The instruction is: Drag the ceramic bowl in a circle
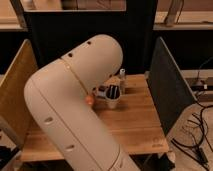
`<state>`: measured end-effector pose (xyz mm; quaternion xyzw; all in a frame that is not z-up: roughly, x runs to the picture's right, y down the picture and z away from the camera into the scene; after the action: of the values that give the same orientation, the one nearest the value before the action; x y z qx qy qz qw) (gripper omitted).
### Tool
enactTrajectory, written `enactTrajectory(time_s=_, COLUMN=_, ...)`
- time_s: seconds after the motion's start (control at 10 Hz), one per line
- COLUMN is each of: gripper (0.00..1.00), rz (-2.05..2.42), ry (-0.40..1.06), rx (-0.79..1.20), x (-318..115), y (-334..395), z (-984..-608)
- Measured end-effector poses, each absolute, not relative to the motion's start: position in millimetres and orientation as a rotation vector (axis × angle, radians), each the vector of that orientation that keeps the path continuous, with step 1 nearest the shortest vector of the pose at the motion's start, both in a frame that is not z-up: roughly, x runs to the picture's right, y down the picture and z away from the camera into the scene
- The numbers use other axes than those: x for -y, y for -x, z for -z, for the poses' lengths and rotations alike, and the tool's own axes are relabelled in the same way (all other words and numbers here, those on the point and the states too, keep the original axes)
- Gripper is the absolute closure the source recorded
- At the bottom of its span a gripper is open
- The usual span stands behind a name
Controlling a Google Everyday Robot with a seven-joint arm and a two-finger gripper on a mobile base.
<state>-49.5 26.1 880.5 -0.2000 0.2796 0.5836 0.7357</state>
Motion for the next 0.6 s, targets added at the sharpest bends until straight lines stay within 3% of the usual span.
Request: enactTrajectory(time_s=0.6, gripper=1.0, rz=-1.285, ry=0.464, rx=-0.552, x=14, y=85, z=-906)
